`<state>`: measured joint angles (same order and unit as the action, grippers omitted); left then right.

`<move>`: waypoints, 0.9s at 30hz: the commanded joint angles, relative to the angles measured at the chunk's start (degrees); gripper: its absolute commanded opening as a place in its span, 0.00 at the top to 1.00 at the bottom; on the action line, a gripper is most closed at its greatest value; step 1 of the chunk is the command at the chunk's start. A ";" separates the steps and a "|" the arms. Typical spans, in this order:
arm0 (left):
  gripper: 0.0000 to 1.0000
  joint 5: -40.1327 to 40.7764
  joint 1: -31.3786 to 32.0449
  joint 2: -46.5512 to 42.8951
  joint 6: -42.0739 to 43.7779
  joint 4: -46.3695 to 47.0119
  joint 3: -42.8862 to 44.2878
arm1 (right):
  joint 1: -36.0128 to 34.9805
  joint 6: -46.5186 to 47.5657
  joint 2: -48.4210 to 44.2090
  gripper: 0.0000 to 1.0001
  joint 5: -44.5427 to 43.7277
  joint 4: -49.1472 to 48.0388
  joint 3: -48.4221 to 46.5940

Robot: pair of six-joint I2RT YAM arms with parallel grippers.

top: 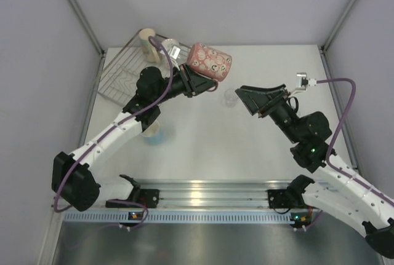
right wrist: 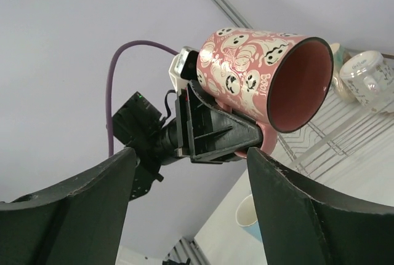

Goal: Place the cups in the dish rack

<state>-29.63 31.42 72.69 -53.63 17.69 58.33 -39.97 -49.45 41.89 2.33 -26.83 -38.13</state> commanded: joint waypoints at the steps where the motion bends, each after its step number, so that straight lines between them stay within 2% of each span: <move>1: 1.00 5.09 -0.13 -2.11 7.02 0.53 6.53 | -0.46 1.72 -2.51 0.26 -1.01 2.74 0.69; 5: 1.00 13.16 -0.13 -0.53 13.01 -8.08 10.57 | -0.55 3.04 -5.32 0.25 -2.15 6.07 0.69; 13: 1.00 27.51 -0.92 3.07 20.83 -16.81 16.99 | -0.55 6.47 -9.72 0.25 -5.75 11.18 -0.10; 19: 1.00 40.06 -2.32 6.15 24.35 -21.29 20.24 | -0.55 8.40 -11.04 0.24 -7.69 14.87 -0.72; 27: 1.00 48.51 -8.21 11.16 23.92 -25.60 24.20 | -0.55 10.95 -13.15 0.23 -10.06 16.46 0.25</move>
<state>11.60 25.36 84.03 -30.87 -13.72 77.14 -39.97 -40.84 29.80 -6.04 -10.28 -37.15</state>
